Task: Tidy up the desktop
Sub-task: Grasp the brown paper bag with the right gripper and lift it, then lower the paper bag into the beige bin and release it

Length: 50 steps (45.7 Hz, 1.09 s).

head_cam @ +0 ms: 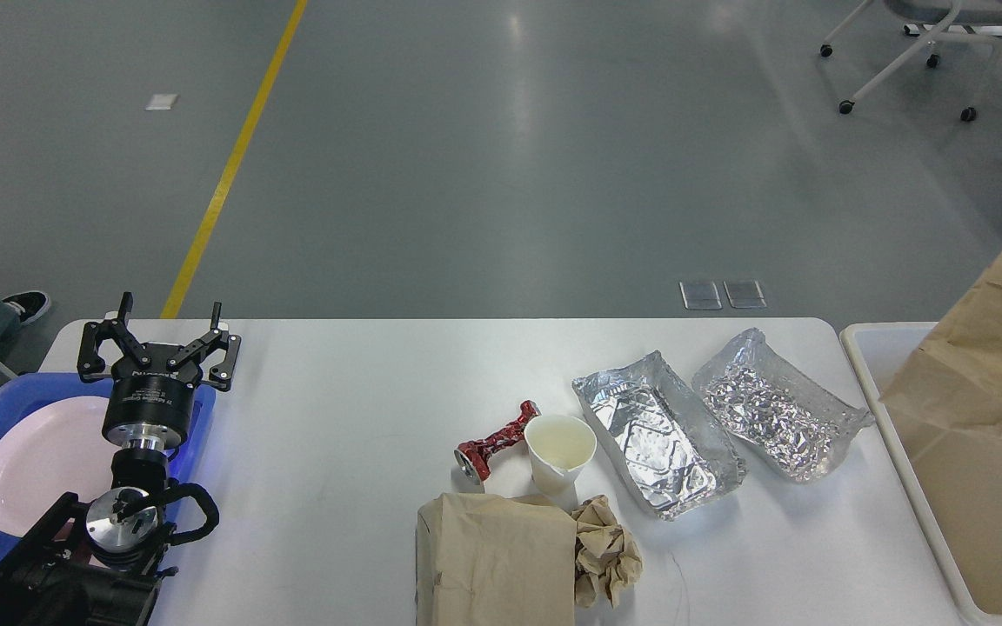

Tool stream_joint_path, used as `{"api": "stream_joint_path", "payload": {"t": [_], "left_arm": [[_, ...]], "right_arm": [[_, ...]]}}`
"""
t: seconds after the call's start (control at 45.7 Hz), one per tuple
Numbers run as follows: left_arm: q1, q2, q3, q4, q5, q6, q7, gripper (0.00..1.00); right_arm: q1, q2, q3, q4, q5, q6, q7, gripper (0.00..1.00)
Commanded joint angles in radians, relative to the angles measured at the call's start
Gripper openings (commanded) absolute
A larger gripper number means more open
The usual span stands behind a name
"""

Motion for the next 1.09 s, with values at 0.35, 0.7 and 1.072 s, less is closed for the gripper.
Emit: {"api": "stream_joint_path", "payload": {"t": [0.35, 0.7, 1.072], "left_arm": [[0.0, 0.0, 0.0, 0.0, -0.001, 0.0, 0.0, 0.96], [0.0, 0.0, 0.0, 0.0, -0.001, 0.0, -0.002, 0.96], [0.0, 0.0, 0.0, 0.0, -0.001, 0.0, 0.0, 0.96]], "right_arm": [[-0.774, 0.182, 0.456, -0.47, -0.006, -0.618, -0.014, 0.0], [-0.986, 0.386, 0.529, -0.666, -0.002, -0.66, -0.023, 0.0], [-1.006, 0.417, 0.543, -0.663, -0.003, -0.667, -0.025, 0.0]]}}
